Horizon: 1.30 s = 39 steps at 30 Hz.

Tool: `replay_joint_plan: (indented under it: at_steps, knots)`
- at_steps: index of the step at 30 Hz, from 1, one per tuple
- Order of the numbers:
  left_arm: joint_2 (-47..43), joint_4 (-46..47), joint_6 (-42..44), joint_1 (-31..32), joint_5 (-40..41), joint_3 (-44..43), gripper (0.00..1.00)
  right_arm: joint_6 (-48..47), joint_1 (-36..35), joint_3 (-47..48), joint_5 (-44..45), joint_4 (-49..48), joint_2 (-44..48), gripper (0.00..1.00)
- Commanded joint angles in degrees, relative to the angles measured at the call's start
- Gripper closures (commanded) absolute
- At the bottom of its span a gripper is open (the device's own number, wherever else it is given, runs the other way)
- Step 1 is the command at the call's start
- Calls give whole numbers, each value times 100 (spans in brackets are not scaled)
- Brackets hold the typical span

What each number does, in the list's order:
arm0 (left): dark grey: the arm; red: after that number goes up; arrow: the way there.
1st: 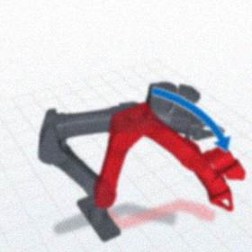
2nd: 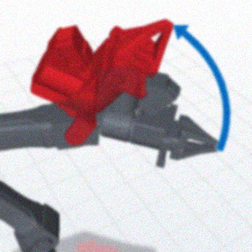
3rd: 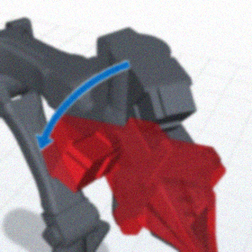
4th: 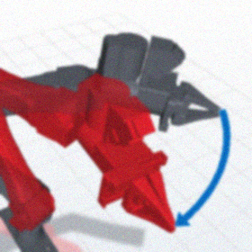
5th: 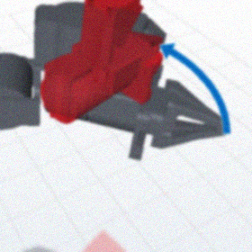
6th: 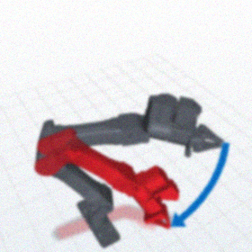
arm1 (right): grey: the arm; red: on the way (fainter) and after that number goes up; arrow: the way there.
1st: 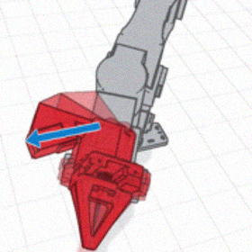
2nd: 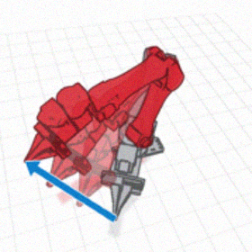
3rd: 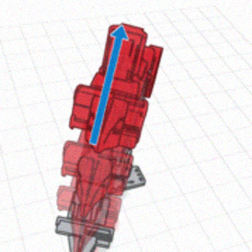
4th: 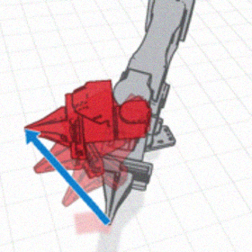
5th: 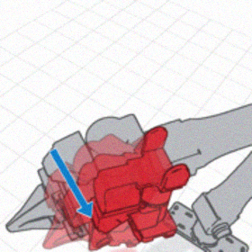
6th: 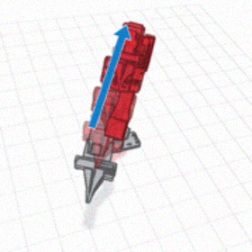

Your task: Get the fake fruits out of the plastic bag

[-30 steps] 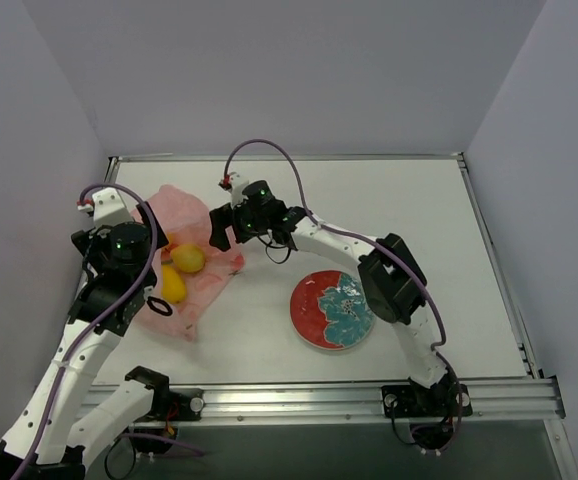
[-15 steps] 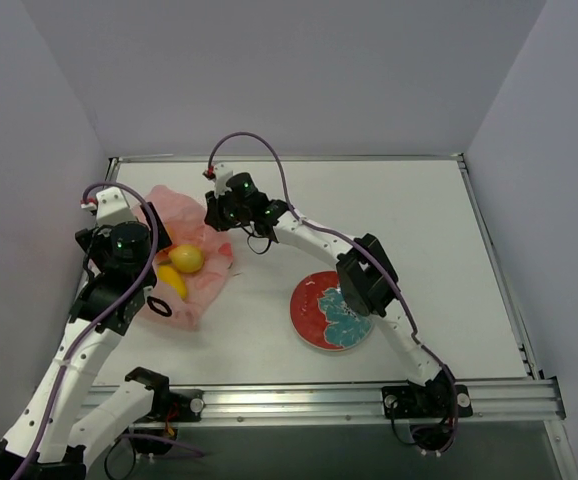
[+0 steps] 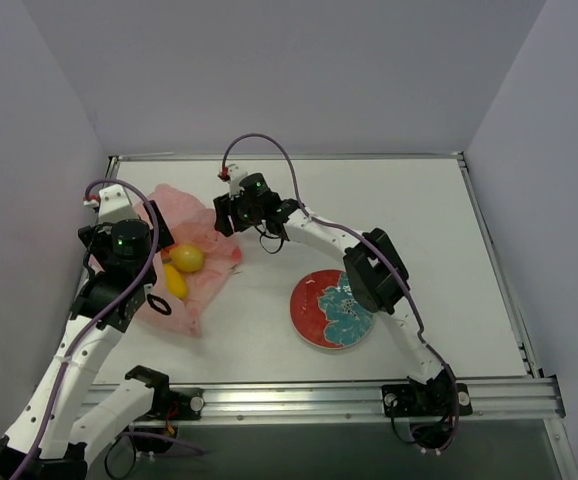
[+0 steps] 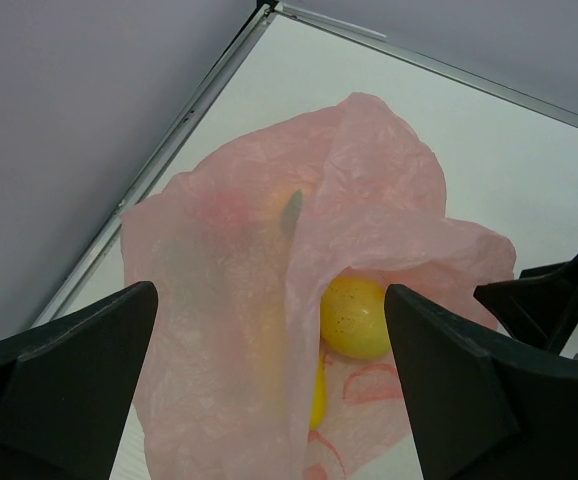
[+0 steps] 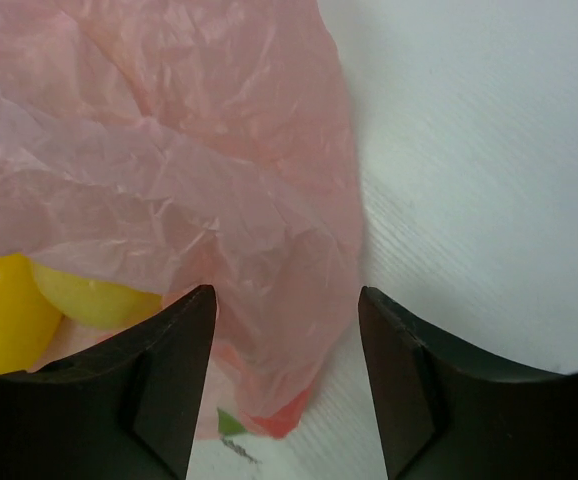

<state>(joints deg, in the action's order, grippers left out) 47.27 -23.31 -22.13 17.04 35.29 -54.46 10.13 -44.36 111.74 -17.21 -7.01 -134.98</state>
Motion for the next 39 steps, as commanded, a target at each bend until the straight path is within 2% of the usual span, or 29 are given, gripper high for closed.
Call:
replay_joint_plan:
  at_steps: [1,3,7,11,22,32,36,37,39]
  knots:
    - [-7,90,-19,-34,-83,-171,4,-169,-3,-547,226,-73,989,45]
    - [-16,90,-28,-34,-92,-179,4,-248,-3,-906,367,-90,1244,40]
    - [-33,90,-28,-43,-145,-179,4,-415,6,-1215,464,-82,1474,37]
    - [-33,99,-28,-43,-189,-162,4,-547,15,-1129,175,-73,1404,33]
    - [-16,107,-28,-43,-242,-162,4,-512,6,13,-756,-73,526,26]
    - [20,107,-37,-86,-347,-179,3,-433,-3,989,-1039,-55,-301,24]
    - [2,107,-63,-104,-373,-188,3,-416,-3,1121,-1170,-73,-494,32]
    - [2,99,-63,-104,-374,-188,3,-415,-3,1130,-1205,-64,-512,36]
    - [2,107,-72,-113,-391,-188,3,-407,6,1139,-1276,-64,-556,52]
